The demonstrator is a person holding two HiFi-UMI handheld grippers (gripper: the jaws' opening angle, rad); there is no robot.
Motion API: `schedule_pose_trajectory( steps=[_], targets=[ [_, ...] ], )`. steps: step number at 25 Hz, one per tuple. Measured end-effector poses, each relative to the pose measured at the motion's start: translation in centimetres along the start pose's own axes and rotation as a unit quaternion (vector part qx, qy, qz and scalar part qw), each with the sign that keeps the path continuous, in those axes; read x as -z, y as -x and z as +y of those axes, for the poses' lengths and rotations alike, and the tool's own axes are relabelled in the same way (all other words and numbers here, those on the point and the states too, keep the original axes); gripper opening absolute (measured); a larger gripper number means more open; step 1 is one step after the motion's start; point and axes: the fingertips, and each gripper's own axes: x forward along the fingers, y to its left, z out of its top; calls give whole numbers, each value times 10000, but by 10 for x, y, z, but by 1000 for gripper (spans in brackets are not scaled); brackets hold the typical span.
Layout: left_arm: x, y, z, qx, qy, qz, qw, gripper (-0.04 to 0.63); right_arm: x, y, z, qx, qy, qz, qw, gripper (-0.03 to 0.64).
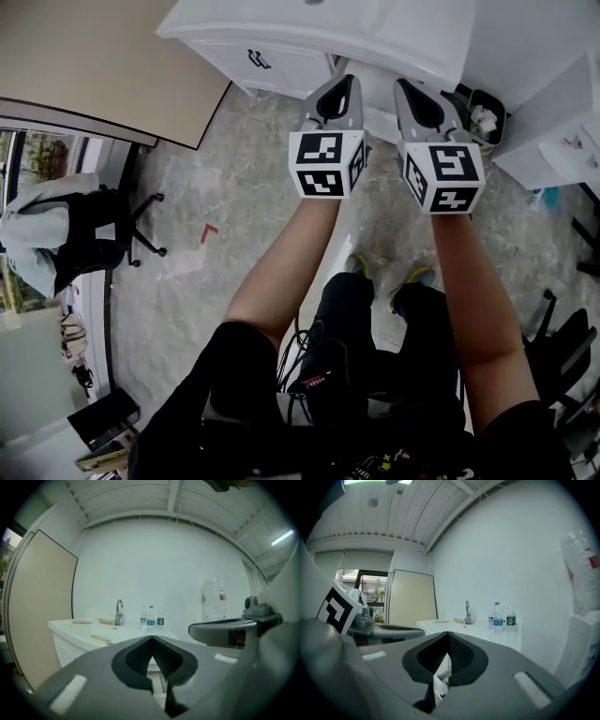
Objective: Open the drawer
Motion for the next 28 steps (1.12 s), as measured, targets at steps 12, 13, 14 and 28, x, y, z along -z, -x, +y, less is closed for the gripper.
schedule_pose_trajectory(
  steps=[12, 13, 14, 28],
  targets=[
    [-111, 73, -20, 235, 76, -210, 9995, 6, -111, 52, 39, 178, 124, -60, 9997, 20],
    [-113, 79, -20, 241, 79, -236, 9994, 6, -114, 56, 43, 189, 133, -87, 9997, 20],
    [-115, 83, -20, 250, 79, -261, 9993, 6, -116, 60, 46, 206, 137, -108, 9996, 20],
    [-128, 119, -26, 413, 74, -384, 9984, 6, -131, 84, 73, 279, 257, -151, 9992, 18]
  ],
)
